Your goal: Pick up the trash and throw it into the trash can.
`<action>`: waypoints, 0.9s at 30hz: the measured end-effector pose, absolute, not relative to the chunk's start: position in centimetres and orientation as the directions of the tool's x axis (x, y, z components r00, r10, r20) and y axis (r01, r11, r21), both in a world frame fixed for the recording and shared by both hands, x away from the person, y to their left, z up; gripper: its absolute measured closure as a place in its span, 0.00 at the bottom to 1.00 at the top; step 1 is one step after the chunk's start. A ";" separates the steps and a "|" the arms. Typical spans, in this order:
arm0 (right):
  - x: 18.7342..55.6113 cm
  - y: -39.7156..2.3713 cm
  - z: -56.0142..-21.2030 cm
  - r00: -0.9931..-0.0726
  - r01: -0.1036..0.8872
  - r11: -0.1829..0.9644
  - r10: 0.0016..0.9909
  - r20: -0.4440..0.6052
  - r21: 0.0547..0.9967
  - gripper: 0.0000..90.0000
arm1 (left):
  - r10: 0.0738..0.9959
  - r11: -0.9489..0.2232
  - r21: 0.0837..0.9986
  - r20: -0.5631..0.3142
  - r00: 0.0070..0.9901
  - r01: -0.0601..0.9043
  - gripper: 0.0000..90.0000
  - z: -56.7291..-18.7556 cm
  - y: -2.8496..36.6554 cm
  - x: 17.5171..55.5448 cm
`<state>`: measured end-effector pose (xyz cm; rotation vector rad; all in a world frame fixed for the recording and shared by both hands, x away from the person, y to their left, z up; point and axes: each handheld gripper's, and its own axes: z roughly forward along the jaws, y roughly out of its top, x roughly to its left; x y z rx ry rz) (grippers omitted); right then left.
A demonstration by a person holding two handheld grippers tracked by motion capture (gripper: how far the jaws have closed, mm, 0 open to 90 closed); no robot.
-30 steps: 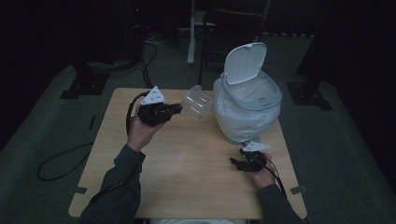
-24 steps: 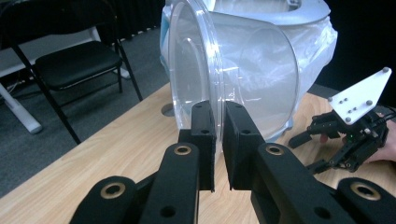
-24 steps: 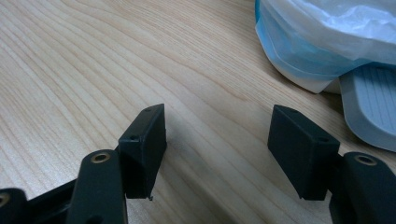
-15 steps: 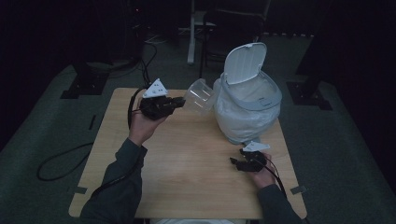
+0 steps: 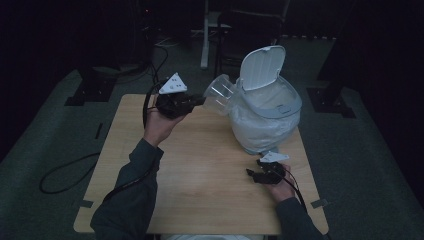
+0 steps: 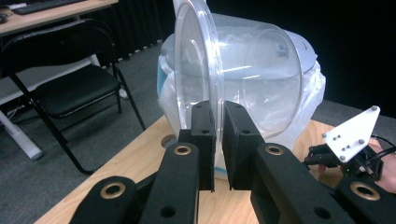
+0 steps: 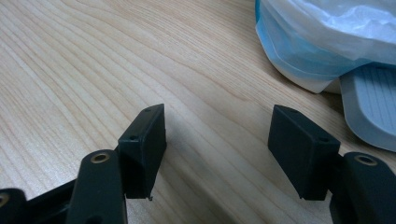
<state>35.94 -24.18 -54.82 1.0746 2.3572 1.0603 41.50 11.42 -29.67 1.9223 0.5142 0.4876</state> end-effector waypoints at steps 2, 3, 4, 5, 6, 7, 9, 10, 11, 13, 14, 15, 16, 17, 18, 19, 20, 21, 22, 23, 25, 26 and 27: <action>35.9 -24.2 -54.8 -0.656 0.500 0.434 0.755 0.001 0.749 0.40 | 0.553 -0.368 0.921 0.105 0.826 0.129 0.94 -29.4 11.2 41.6; 35.9 -24.2 -54.8 -0.656 0.500 0.434 0.755 0.001 0.749 0.40 | 0.551 -0.368 0.921 0.107 0.828 0.126 0.94 -29.3 11.2 41.6; 35.9 -24.2 -54.8 -0.656 0.500 0.435 0.755 -0.001 0.749 0.40 | 0.550 -0.366 0.922 0.106 0.828 0.125 0.94 -29.1 11.1 41.7; 35.9 -24.2 -54.8 -0.656 0.500 0.435 0.755 -0.001 0.749 0.40 | 0.547 -0.364 0.923 0.105 0.830 0.124 0.94 -29.0 11.0 41.7; 35.9 -24.2 -54.8 -0.656 0.501 0.435 0.755 -0.001 0.748 0.40 | 0.546 -0.362 0.924 0.104 0.832 0.122 0.94 -28.9 10.9 41.8; 35.9 -24.2 -54.8 -0.656 0.500 0.435 0.755 -0.001 0.749 0.40 | 0.544 -0.363 0.924 0.106 0.832 0.120 0.94 -28.8 10.8 41.8; 35.9 -24.2 -54.8 -0.655 0.500 0.435 0.755 -0.001 0.748 0.40 | 0.541 -0.366 0.923 0.109 0.834 0.117 0.94 -28.5 10.6 42.0; 35.9 -24.2 -54.8 -0.655 0.501 0.435 0.755 0.000 0.748 0.40 | 0.540 -0.369 0.922 0.112 0.834 0.114 0.94 -28.4 10.5 42.0; 35.9 -24.2 -54.8 -0.655 0.501 0.435 0.755 -0.001 0.748 0.40 | 0.540 -0.366 0.924 0.112 0.834 0.113 0.94 -28.2 10.4 42.1; 35.9 -24.2 -54.8 -0.656 0.501 0.435 0.755 -0.001 0.748 0.40 | 0.540 -0.361 0.926 0.110 0.834 0.112 0.94 -27.9 10.3 42.2; 35.9 -24.2 -54.8 -0.656 0.501 0.435 0.755 0.000 0.749 0.40 | 0.540 -0.359 0.927 0.109 0.835 0.111 0.94 -27.7 10.2 42.3; 35.9 -24.2 -54.8 -0.656 0.500 0.434 0.755 0.001 0.749 0.40 | 0.538 -0.362 0.926 0.111 0.835 0.110 0.94 -27.6 10.2 42.3; 35.9 -24.2 -54.8 -0.656 0.501 0.434 0.755 0.001 0.749 0.40 | 0.539 -0.361 0.926 0.113 0.835 0.108 0.94 -27.4 10.1 42.4; 35.9 -24.2 -54.8 -0.656 0.500 0.434 0.755 0.001 0.749 0.40 | 0.537 -0.365 0.925 0.116 0.835 0.106 0.94 -27.2 10.0 42.4; 35.9 -24.2 -54.8 -0.656 0.501 0.434 0.755 0.002 0.749 0.40 | 0.535 -0.364 0.925 0.117 0.837 0.103 0.94 -27.1 9.9 42.5; 35.9 -24.2 -54.8 -0.655 0.503 0.434 0.755 0.003 0.748 0.40 | 0.534 -0.366 0.925 0.119 0.837 0.101 0.94 -26.9 9.8 42.5; 35.9 -24.2 -54.8 -0.654 0.504 0.432 0.756 0.004 0.748 0.40 | 0.531 -0.371 0.923 0.124 0.838 0.099 0.94 -26.8 9.7 42.6; 35.9 -24.2 -54.8 -0.654 0.504 0.432 0.756 0.004 0.748 0.40 | 0.531 -0.372 0.923 0.124 0.838 0.099 0.94 -26.6 9.6 42.6; 35.9 -24.2 -54.8 -0.654 0.505 0.432 0.756 0.005 0.748 0.40 | 0.527 -0.373 0.923 0.126 0.840 0.096 0.94 -26.5 9.5 42.7; 35.9 -24.2 -54.8 -0.654 0.505 0.431 0.756 0.005 0.748 0.40 | 0.528 -0.368 0.925 0.123 0.841 0.096 0.94 -26.4 9.4 42.7; 35.9 -24.2 -54.8 -0.654 0.503 0.432 0.756 0.003 0.748 0.40 | 0.523 -0.364 0.927 0.120 0.844 0.093 0.94 -26.1 9.1 42.8; 35.9 -24.2 -54.8 -0.654 0.504 0.432 0.756 0.005 0.748 0.40 | 0.519 -0.365 0.926 0.121 0.846 0.092 0.94 -26.0 8.9 42.9; 35.9 -24.2 -54.8 -0.654 0.504 0.432 0.756 0.004 0.748 0.40 | 0.514 -0.367 0.926 0.122 0.849 0.089 0.94 -25.9 8.8 42.9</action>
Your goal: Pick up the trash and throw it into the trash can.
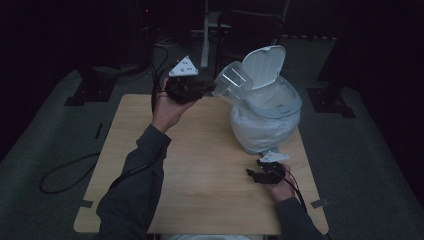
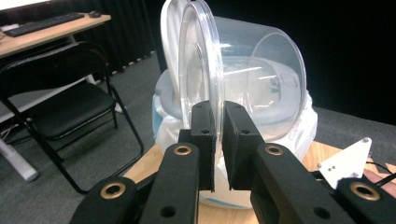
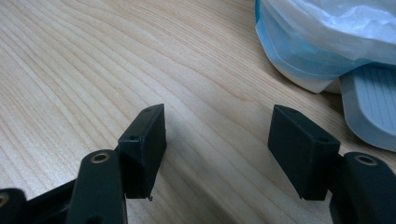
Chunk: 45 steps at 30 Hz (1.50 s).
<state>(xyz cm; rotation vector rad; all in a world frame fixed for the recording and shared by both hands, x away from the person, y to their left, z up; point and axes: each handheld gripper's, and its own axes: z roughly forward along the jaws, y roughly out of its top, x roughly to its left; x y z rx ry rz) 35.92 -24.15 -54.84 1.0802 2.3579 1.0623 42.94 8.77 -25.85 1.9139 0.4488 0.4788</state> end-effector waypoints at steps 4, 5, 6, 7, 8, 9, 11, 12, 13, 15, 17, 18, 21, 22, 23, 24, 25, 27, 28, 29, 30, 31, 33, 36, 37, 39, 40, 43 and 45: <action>35.9 -24.2 -54.8 -0.655 0.504 0.432 0.756 0.004 0.748 0.40 | 0.509 -0.374 0.923 0.127 0.851 0.086 0.94 -25.5 8.2 43.3; 35.9 -24.2 -54.8 -0.655 0.504 0.432 0.756 0.005 0.748 0.40 | 0.506 -0.377 0.922 0.128 0.853 0.085 0.94 -25.4 8.0 43.4; 35.9 -24.2 -54.8 -0.655 0.504 0.432 0.756 0.005 0.748 0.40 | 0.506 -0.377 0.922 0.128 0.853 0.085 0.94 -25.4 8.0 43.4; 35.9 -24.2 -54.8 -0.655 0.504 0.432 0.756 0.005 0.748 0.40 | 0.503 -0.375 0.924 0.131 0.854 0.079 0.94 -25.0 7.5 43.7; 35.9 -24.2 -54.8 -0.655 0.504 0.432 0.755 0.005 0.748 0.40 | 0.503 -0.371 0.925 0.130 0.854 0.077 0.94 -24.9 7.4 43.7; 35.9 -24.2 -54.8 -0.656 0.504 0.432 0.755 0.005 0.748 0.40 | 0.500 -0.371 0.926 0.132 0.856 0.074 0.94 -24.7 7.2 43.8; 35.9 -24.2 -54.8 -0.655 0.504 0.433 0.755 0.005 0.747 0.40 | 0.495 -0.367 0.928 0.133 0.859 0.067 0.94 -24.4 7.0 43.9; 35.9 -24.2 -54.8 -0.655 0.503 0.434 0.755 0.002 0.748 0.40 | 0.491 -0.366 0.928 0.135 0.860 0.063 0.94 -24.3 6.8 43.9; 35.9 -24.2 -54.8 -0.655 0.503 0.433 0.755 0.003 0.748 0.40 | 0.487 -0.368 0.928 0.139 0.862 0.058 0.94 -24.2 6.7 44.0; 35.9 -24.2 -54.8 -0.656 0.502 0.434 0.755 0.002 0.748 0.40 | 0.485 -0.368 0.928 0.140 0.863 0.056 0.94 -23.9 6.4 44.1; 35.9 -24.2 -54.8 -0.656 0.502 0.435 0.754 0.001 0.747 0.40 | 0.480 -0.370 0.928 0.143 0.866 0.052 0.94 -23.6 6.1 44.3; 35.9 -24.2 -54.8 -0.656 0.502 0.435 0.755 0.002 0.748 0.40 | 0.480 -0.368 0.929 0.143 0.865 0.051 0.94 -23.5 6.0 44.4; 35.9 -24.2 -54.8 -0.656 0.504 0.434 0.754 0.005 0.747 0.40 | 0.480 -0.372 0.927 0.150 0.864 0.046 0.94 -23.2 5.6 44.6; 35.9 -24.2 -54.8 -0.656 0.504 0.433 0.754 0.005 0.747 0.40 | 0.479 -0.375 0.926 0.153 0.865 0.043 0.94 -23.1 5.6 44.7; 35.9 -24.2 -54.8 -0.656 0.504 0.433 0.754 0.005 0.747 0.40 | 0.481 -0.371 0.928 0.151 0.864 0.044 0.94 -23.1 5.5 44.8; 35.9 -24.2 -54.8 -0.657 0.504 0.434 0.754 0.005 0.747 0.40 | 0.481 -0.368 0.929 0.148 0.864 0.045 0.94 -23.0 5.4 44.9; 35.9 -24.2 -54.8 -0.657 0.504 0.434 0.754 0.005 0.747 0.40 | 0.481 -0.366 0.929 0.147 0.864 0.046 0.94 -22.9 5.3 45.0; 35.9 -24.2 -54.8 -0.657 0.503 0.434 0.754 0.004 0.747 0.40 | 0.479 -0.364 0.930 0.144 0.866 0.046 0.94 -22.7 5.0 45.2; 35.9 -24.2 -54.8 -0.657 0.503 0.434 0.754 0.004 0.747 0.40 | 0.480 -0.363 0.930 0.141 0.866 0.050 0.95 -22.6 4.9 45.3; 35.9 -24.2 -54.8 -0.656 0.505 0.433 0.755 0.005 0.746 0.40 | 0.479 -0.361 0.931 0.136 0.867 0.054 0.95 -22.6 4.7 45.3; 35.9 -24.2 -54.8 -0.656 0.505 0.434 0.755 0.005 0.746 0.40 | 0.472 -0.356 0.933 0.127 0.873 0.056 0.95 -22.7 4.5 45.4; 35.9 -24.1 -54.8 -0.654 0.505 0.433 0.756 0.004 0.746 0.40 | 0.470 -0.353 0.934 0.122 0.874 0.060 0.95 -22.8 4.3 45.5; 35.9 -24.1 -54.8 -0.655 0.504 0.436 0.756 0.001 0.746 0.39 | 0.469 -0.340 0.938 0.104 0.877 0.071 0.95 -23.1 3.8 45.9; 35.9 -24.1 -54.8 -0.655 0.504 0.433 0.756 0.003 0.747 0.39 | 0.470 -0.347 0.935 0.106 0.876 0.073 0.95 -23.3 2.8 46.3; 35.9 -24.1 -54.8 -0.655 0.504 0.433 0.756 0.004 0.747 0.39 | 0.473 -0.354 0.932 0.113 0.874 0.071 0.95 -23.2 2.5 46.4; 35.9 -24.1 -54.8 -0.655 0.505 0.434 0.756 0.004 0.746 0.39 | 0.471 -0.353 0.933 0.111 0.875 0.071 0.95 -23.1 2.1 46.5; 35.9 -24.1 -54.8 -0.655 0.504 0.435 0.756 0.002 0.746 0.39 | 0.475 -0.346 0.936 0.108 0.873 0.072 0.95 -23.0 2.0 46.6; 35.9 -24.1 -54.8 -0.655 0.504 0.436 0.755 0.001 0.746 0.39 | 0.485 -0.332 0.940 0.103 0.869 0.074 0.95 -22.6 1.8 46.9; 35.9 -24.1 -54.8 -0.656 0.504 0.436 0.755 0.001 0.746 0.39 | 0.490 -0.331 0.941 0.104 0.866 0.074 0.95 -22.3 1.6 47.0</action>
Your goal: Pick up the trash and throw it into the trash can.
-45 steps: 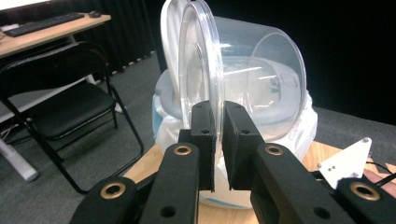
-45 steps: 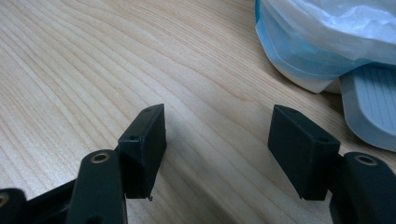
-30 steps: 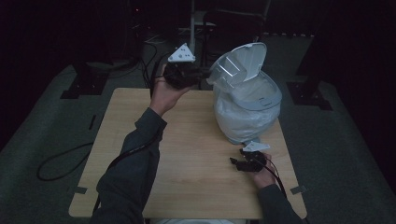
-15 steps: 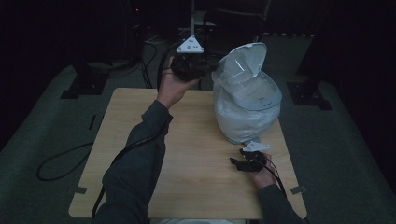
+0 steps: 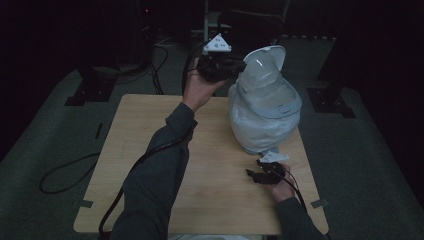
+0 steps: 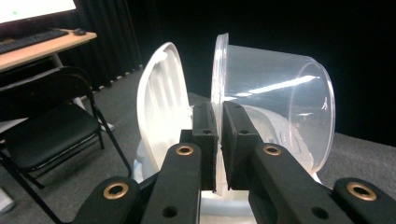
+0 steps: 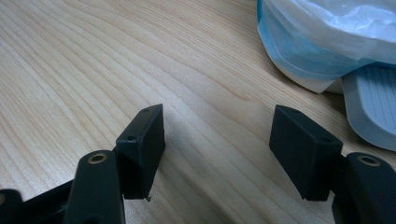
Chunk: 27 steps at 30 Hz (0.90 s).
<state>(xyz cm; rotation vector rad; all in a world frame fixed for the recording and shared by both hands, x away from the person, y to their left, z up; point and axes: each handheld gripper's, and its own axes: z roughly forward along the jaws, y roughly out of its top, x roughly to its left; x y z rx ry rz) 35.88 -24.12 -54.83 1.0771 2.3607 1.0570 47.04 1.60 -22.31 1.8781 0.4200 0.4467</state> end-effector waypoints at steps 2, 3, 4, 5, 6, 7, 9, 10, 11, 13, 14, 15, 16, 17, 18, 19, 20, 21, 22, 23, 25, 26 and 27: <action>35.9 -24.1 -54.8 -0.657 0.504 0.436 0.754 0.002 0.746 0.39 | 0.490 -0.321 0.944 0.101 0.866 0.072 0.95 -22.0 1.4 47.1; 35.9 -24.1 -54.8 -0.657 0.504 0.436 0.754 0.003 0.746 0.39 | 0.491 -0.322 0.944 0.104 0.865 0.069 0.95 -21.9 1.3 47.2; 35.9 -24.1 -54.8 -0.657 0.504 0.436 0.754 0.003 0.746 0.39 | 0.493 -0.321 0.945 0.104 0.864 0.069 0.95 -21.9 1.1 47.2; 35.9 -24.1 -54.8 -0.657 0.504 0.436 0.754 0.003 0.746 0.39 | 0.494 -0.321 0.945 0.105 0.863 0.069 0.96 -21.8 0.9 47.4; 35.9 -24.1 -54.8 -0.657 0.504 0.436 0.754 0.003 0.746 0.39 | 0.496 -0.318 0.946 0.104 0.862 0.069 0.96 -21.7 0.8 47.5; 35.9 -24.1 -54.8 -0.657 0.504 0.435 0.754 0.004 0.746 0.39 | 0.498 -0.310 0.948 0.099 0.862 0.070 0.96 -21.7 0.6 47.7; 35.9 -24.1 -54.8 -0.656 0.504 0.436 0.754 0.003 0.746 0.39 | 0.505 -0.281 0.957 0.087 0.859 0.069 0.96 -21.6 0.2 48.0; 35.9 -24.1 -54.8 -0.657 0.504 0.436 0.754 0.004 0.746 0.39 | 0.511 -0.261 0.963 0.079 0.856 0.067 0.96 -21.8 -0.2 48.2; 35.9 -24.1 -54.8 -0.657 0.504 0.436 0.754 0.003 0.746 0.39 | 0.522 -0.249 0.966 0.072 0.850 0.071 0.95 -22.1 -0.6 48.6; 35.9 -24.1 -54.8 -0.657 0.504 0.437 0.754 0.002 0.745 0.39 | 0.547 -0.254 0.962 0.053 0.836 0.105 0.88 -23.1 -1.4 49.4; 35.9 -24.1 -54.8 -0.657 0.503 0.437 0.754 0.001 0.745 0.39 | 0.543 -0.250 0.962 0.041 0.839 0.115 0.83 -23.7 -1.5 49.6; 35.9 -24.1 -54.8 -0.656 0.504 0.437 0.754 0.001 0.745 0.38 | 0.540 -0.243 0.962 0.028 0.841 0.124 0.81 -24.2 -1.4 49.7; 35.9 -24.1 -54.8 -0.657 0.504 0.437 0.754 0.002 0.745 0.38 | 0.547 -0.237 0.963 0.022 0.837 0.129 0.80 -24.5 -1.3 49.8; 35.9 -24.1 -54.8 -0.658 0.502 0.438 0.753 0.001 0.746 0.38 | 0.550 -0.230 0.964 0.017 0.835 0.132 0.79 -24.7 -1.0 49.9; 35.9 -24.1 -54.8 -0.659 0.502 0.438 0.752 0.001 0.746 0.38 | 0.553 -0.219 0.966 0.010 0.833 0.134 0.79 -24.8 -0.6 50.0; 35.9 -24.1 -54.8 -0.659 0.501 0.439 0.752 0.000 0.746 0.38 | 0.558 -0.210 0.969 0.007 0.830 0.133 0.78 -24.8 -0.2 50.0; 35.9 -24.1 -54.8 -0.659 0.501 0.439 0.752 -0.001 0.746 0.38 | 0.561 -0.202 0.970 0.003 0.828 0.133 0.77 -24.7 0.1 50.0; 35.9 -24.1 -54.8 -0.658 0.501 0.437 0.753 0.002 0.747 0.38 | 0.568 -0.198 0.971 0.004 0.823 0.131 0.76 -24.6 0.5 50.0; 35.9 -24.1 -54.8 -0.658 0.501 0.437 0.753 0.002 0.747 0.38 | 0.568 -0.198 0.971 0.004 0.823 0.131 0.75 -24.6 0.5 50.0; 35.9 -24.1 -54.8 -0.659 0.501 0.437 0.752 0.001 0.747 0.38 | 0.578 -0.187 0.974 0.004 0.816 0.128 0.75 -24.4 1.1 50.0; 35.9 -24.1 -54.8 -0.659 0.501 0.437 0.752 0.002 0.747 0.38 | 0.596 -0.173 0.976 -0.003 0.803 0.133 0.74 -24.2 2.0 50.1; 35.9 -24.1 -54.8 -0.658 0.501 0.437 0.753 0.002 0.747 0.38 | 0.601 -0.170 0.976 -0.006 0.799 0.135 0.74 -24.2 2.3 50.1; 35.9 -24.1 -54.8 -0.658 0.502 0.437 0.753 0.002 0.746 0.38 | 0.601 -0.167 0.976 -0.009 0.799 0.136 0.73 -24.3 2.6 50.1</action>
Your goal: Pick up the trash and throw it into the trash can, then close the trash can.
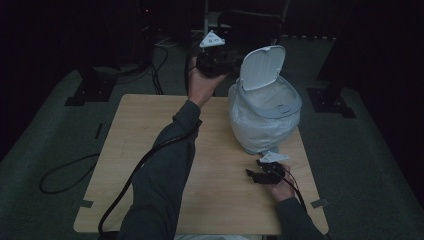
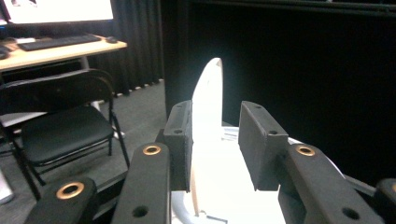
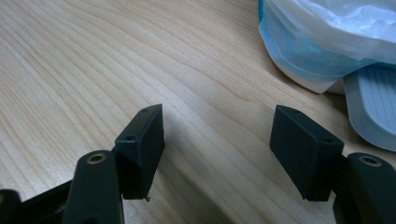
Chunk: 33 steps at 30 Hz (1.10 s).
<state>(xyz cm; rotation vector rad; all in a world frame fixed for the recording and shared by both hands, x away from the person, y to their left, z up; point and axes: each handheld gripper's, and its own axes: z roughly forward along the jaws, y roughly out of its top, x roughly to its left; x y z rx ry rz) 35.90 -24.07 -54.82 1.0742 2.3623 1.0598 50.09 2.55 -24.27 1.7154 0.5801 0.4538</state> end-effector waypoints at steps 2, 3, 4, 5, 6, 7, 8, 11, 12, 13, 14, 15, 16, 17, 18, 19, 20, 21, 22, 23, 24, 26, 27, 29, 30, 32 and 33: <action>35.9 -24.1 -54.8 -0.657 0.503 0.436 0.754 0.002 0.746 0.38 | 0.609 -0.171 0.976 -0.004 0.794 0.137 0.73 -24.5 2.9 50.1; 35.9 -24.1 -54.8 -0.657 0.503 0.437 0.753 0.002 0.746 0.38 | 0.609 -0.174 0.975 -0.006 0.793 0.140 0.73 -24.6 3.0 50.2; 35.9 -24.1 -54.8 -0.657 0.503 0.436 0.754 0.002 0.746 0.38 | 0.611 -0.176 0.974 -0.006 0.791 0.143 0.73 -24.7 3.1 50.2; 35.9 -24.1 -54.8 -0.657 0.503 0.436 0.754 0.002 0.746 0.38 | 0.611 -0.176 0.974 -0.006 0.791 0.143 0.72 -24.7 3.1 50.2; 35.9 -24.1 -54.8 -0.657 0.503 0.437 0.754 0.002 0.746 0.38 | 0.611 -0.176 0.974 -0.006 0.791 0.143 0.72 -24.7 3.1 50.2; 35.9 -24.1 -54.8 -0.657 0.503 0.437 0.754 0.002 0.746 0.38 | 0.624 -0.170 0.973 -0.018 0.781 0.159 0.71 -25.1 3.3 50.6; 35.9 -24.1 -54.8 -0.657 0.503 0.436 0.754 0.002 0.746 0.38 | 0.633 -0.165 0.972 -0.026 0.774 0.168 0.71 -25.2 3.3 50.7; 35.9 -24.0 -54.8 -0.658 0.502 0.437 0.753 0.002 0.746 0.38 | 0.642 -0.151 0.970 -0.049 0.765 0.189 0.69 -25.5 3.5 51.0; 36.0 -24.0 -54.8 -0.658 0.500 0.435 0.753 0.002 0.749 0.38 | 0.647 -0.151 0.970 -0.051 0.761 0.193 0.68 -25.6 3.4 51.2; 36.0 -24.0 -54.8 -0.660 0.500 0.440 0.751 -0.001 0.746 0.38 | 0.648 -0.151 0.968 -0.055 0.760 0.198 0.67 -25.6 3.4 51.3; 36.0 -23.9 -54.8 -0.661 0.499 0.441 0.751 -0.001 0.746 0.38 | 0.648 -0.147 0.968 -0.062 0.759 0.204 0.67 -25.7 3.4 51.4; 36.0 -23.9 -54.8 -0.661 0.500 0.441 0.751 -0.001 0.746 0.38 | 0.645 -0.145 0.966 -0.070 0.761 0.212 0.67 -25.8 3.4 51.6; 36.0 -23.9 -54.8 -0.661 0.499 0.441 0.751 -0.001 0.746 0.38 | 0.640 -0.142 0.966 -0.079 0.764 0.218 0.70 -25.9 3.4 51.7; 36.0 -23.9 -54.8 -0.661 0.499 0.441 0.750 -0.001 0.746 0.38 | 0.637 -0.141 0.964 -0.085 0.766 0.224 0.74 -26.0 3.3 51.9; 36.0 -23.9 -54.8 -0.661 0.500 0.441 0.750 -0.001 0.746 0.38 | 0.633 -0.141 0.963 -0.089 0.769 0.228 0.77 -26.1 3.3 52.0; 36.0 -23.9 -54.8 -0.661 0.500 0.441 0.750 -0.001 0.745 0.37 | 0.630 -0.137 0.962 -0.098 0.770 0.234 0.82 -26.2 3.2 52.2; 36.0 -23.9 -54.8 -0.661 0.500 0.441 0.750 -0.001 0.745 0.38 | 0.630 -0.141 0.961 -0.099 0.770 0.239 0.86 -26.4 3.1 52.4; 36.0 -23.9 -54.8 -0.661 0.500 0.441 0.750 -0.001 0.745 0.37 | 0.632 -0.140 0.960 -0.102 0.768 0.243 0.90 -26.5 3.0 52.6; 36.0 -23.9 -54.8 -0.661 0.500 0.441 0.750 -0.001 0.745 0.37 | 0.634 -0.137 0.959 -0.108 0.766 0.248 0.94 -26.7 2.9 52.8; 36.0 -23.9 -54.8 -0.661 0.500 0.441 0.750 -0.001 0.745 0.37 | 0.634 -0.130 0.958 -0.117 0.764 0.254 0.98 -26.8 2.8 53.0; 36.0 -23.9 -54.8 -0.661 0.500 0.441 0.750 0.000 0.745 0.37 | 0.632 -0.124 0.958 -0.126 0.765 0.260 1.00 -27.0 2.8 53.3; 36.0 -23.9 -54.8 -0.661 0.500 0.441 0.750 -0.001 0.746 0.38 | 0.622 -0.107 0.954 -0.156 0.767 0.281 1.00 -27.3 2.7 53.7; 36.0 -23.9 -54.8 -0.661 0.500 0.441 0.750 0.000 0.745 0.37 | 0.622 -0.098 0.952 -0.169 0.765 0.290 1.00 -27.5 2.6 53.9; 36.0 -23.9 -54.8 -0.662 0.500 0.441 0.750 0.000 0.745 0.37 | 0.626 -0.094 0.950 -0.177 0.760 0.298 1.00 -27.8 2.3 54.1; 36.0 -23.9 -54.8 -0.662 0.500 0.441 0.750 0.000 0.745 0.37 | 0.626 -0.094 0.950 -0.177 0.760 0.298 1.00 -27.8 2.3 54.1; 36.0 -23.9 -54.8 -0.663 0.498 0.442 0.749 -0.001 0.746 0.37 | 0.629 -0.100 0.947 -0.178 0.756 0.306 1.00 -28.0 1.9 54.4; 36.0 -23.9 -54.8 -0.663 0.498 0.443 0.748 -0.001 0.746 0.37 | 0.628 -0.098 0.947 -0.180 0.757 0.307 1.00 -28.1 1.8 54.4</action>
